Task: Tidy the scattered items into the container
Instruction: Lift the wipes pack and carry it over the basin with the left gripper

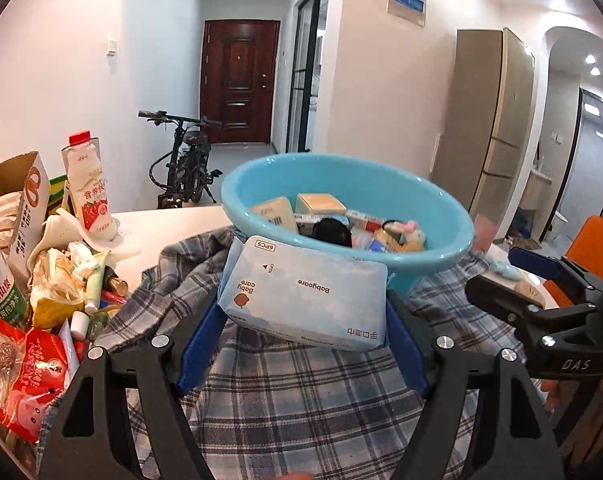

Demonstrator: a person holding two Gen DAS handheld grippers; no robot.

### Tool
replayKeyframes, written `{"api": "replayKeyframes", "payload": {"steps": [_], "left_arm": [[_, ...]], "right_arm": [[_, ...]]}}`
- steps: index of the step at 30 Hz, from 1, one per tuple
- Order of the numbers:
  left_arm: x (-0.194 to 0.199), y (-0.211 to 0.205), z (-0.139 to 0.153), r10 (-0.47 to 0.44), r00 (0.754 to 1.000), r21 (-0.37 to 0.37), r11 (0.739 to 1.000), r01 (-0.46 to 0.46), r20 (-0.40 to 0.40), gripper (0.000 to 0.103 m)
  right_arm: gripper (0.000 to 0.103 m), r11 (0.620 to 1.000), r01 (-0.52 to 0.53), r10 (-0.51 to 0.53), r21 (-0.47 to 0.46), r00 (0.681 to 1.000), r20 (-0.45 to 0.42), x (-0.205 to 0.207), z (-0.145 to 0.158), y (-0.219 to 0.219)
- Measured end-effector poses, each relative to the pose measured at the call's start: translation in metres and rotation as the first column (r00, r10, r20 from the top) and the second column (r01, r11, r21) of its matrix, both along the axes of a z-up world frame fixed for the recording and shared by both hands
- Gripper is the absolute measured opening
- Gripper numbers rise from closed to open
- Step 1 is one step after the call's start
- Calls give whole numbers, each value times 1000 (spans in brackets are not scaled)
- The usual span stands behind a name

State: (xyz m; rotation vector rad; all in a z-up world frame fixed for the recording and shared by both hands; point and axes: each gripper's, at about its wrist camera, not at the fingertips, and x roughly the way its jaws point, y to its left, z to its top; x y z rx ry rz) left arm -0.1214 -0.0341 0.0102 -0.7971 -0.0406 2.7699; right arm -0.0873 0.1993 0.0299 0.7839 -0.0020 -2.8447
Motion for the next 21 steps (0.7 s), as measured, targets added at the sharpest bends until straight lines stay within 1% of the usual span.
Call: {"api": "replayKeyframes", "payload": {"steps": [4, 8, 13, 21], "left_arm": [[-6, -2, 7, 22, 1000, -8, 1000, -22, 6, 76], [-8, -3, 22, 36, 999, -27, 999, -36, -17, 76], [-14, 0, 41, 45, 998, -29, 999, -46, -32, 76], [-29, 5, 61, 60, 996, -33, 998, -62, -59, 76]], "right_arm": [[103, 999, 25, -24, 38, 999, -20, 1, 20, -9], [103, 994, 64, -60, 93, 997, -51, -2, 40, -20], [103, 994, 68, -63, 87, 997, -52, -10, 55, -23], [103, 992, 84, -76, 96, 993, -87, -21, 80, -22]]}}
